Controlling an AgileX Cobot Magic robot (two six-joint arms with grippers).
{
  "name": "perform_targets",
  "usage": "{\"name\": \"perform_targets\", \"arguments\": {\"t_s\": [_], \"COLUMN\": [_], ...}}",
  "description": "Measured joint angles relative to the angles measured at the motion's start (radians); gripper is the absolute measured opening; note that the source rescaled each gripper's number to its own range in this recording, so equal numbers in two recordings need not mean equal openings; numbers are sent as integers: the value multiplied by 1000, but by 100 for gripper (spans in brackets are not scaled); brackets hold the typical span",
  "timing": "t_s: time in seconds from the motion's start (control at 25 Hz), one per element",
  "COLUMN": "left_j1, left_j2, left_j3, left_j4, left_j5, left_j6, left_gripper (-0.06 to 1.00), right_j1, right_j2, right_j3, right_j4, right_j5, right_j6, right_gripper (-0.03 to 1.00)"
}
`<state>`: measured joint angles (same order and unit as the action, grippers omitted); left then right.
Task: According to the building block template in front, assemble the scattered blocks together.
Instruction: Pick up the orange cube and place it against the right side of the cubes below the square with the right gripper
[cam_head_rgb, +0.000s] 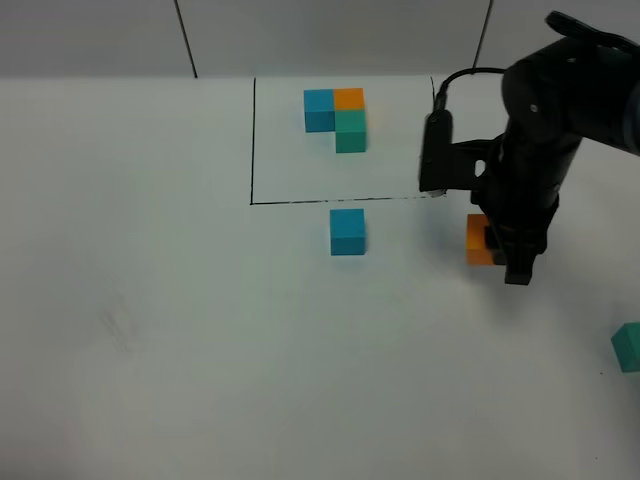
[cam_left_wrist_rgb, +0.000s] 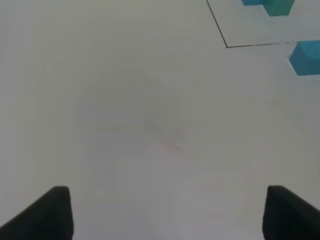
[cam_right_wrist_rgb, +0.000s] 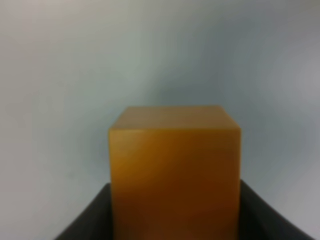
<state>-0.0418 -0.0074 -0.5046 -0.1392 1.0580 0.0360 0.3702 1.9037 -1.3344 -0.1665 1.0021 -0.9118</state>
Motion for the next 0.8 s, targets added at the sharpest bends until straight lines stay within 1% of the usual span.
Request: {"name": "perform_targets", "arguments": {"t_s": [0.04, 0.2, 0.32, 0.48, 0.64, 0.8], "left_j1": [0, 0, 0, 0, 0, 0], "left_j2": [0, 0, 0, 0, 0, 0], "left_j3": [0, 0, 0, 0, 0, 0], "left_j4": [0, 0, 0, 0, 0, 0], "left_j5": [0, 0, 0, 0, 0, 0], "left_j6": [0, 0, 0, 0, 0, 0], "left_gripper": [68, 68, 68, 68, 68, 68], "right_j1": [9, 20, 20, 20, 21, 34], "right_j2": [29, 133, 190, 248, 285, 312], "right_j3": [-41, -179, -280, -389, -435, -442], "right_j4": [0, 21, 59, 92, 118, 129], "right_j5": [30, 92, 115, 137, 144, 139], "right_j6": [-32, -108, -136, -144, -144, -140], "right_gripper": [23, 23, 23, 23, 23, 23]}}
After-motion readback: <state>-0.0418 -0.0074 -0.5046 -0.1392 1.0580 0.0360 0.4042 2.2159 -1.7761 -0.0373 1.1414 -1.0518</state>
